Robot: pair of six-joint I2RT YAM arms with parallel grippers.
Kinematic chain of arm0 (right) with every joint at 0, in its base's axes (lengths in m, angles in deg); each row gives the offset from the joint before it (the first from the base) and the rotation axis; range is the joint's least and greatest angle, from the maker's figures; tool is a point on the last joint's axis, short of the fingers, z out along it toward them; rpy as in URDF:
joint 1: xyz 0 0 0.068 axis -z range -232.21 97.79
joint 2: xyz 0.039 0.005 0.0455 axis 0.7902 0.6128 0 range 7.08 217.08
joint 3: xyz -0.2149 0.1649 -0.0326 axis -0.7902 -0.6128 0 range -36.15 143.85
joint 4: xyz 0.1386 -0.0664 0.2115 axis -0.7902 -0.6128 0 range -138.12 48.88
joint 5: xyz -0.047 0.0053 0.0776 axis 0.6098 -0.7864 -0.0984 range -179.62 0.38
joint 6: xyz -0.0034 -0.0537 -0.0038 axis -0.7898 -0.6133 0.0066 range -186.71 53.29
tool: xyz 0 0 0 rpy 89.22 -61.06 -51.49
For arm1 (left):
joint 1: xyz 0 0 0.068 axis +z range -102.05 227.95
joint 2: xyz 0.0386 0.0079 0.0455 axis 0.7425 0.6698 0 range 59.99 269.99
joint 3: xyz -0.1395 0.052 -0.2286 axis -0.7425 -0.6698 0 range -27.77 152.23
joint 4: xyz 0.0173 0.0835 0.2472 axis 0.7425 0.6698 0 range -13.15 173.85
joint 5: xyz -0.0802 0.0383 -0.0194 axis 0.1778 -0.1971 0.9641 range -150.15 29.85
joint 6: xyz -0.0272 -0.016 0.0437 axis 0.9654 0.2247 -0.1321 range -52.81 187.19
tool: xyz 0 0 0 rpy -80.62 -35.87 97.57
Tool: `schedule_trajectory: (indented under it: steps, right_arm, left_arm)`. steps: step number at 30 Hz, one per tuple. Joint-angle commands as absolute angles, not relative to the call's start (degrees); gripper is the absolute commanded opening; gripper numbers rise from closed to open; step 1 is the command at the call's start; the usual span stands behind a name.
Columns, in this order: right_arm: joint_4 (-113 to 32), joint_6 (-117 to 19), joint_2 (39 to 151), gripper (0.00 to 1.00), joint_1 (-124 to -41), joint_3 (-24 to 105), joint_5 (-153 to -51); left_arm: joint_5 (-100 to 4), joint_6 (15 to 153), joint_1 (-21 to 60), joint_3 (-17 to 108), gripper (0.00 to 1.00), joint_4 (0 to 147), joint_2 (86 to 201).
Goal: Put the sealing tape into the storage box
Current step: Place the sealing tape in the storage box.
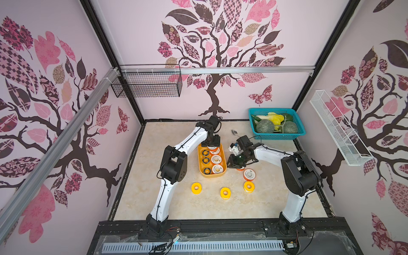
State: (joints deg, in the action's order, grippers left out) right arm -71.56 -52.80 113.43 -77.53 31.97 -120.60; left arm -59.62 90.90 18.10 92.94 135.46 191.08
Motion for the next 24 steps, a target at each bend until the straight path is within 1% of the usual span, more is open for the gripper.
schedule_trajectory:
  steps: [1,8,24]
  right_arm:
    - [-71.9,-53.7,113.9,0.32,-78.0,33.7,-121.6]
    - [-72.0,-53.6,114.0,0.32,-78.0,33.6,-121.6]
    - [-72.7,-54.0,113.9,0.33,-78.1,33.9,-121.8]
  left_arm:
    - [-59.4,91.0,18.0,93.9,0.67,135.3,192.5]
    - [-57.3,91.2,17.8,93.9,0.67,134.5,193.3]
    - [-57.2,91.8,17.7,94.3,0.73,133.2,194.5]
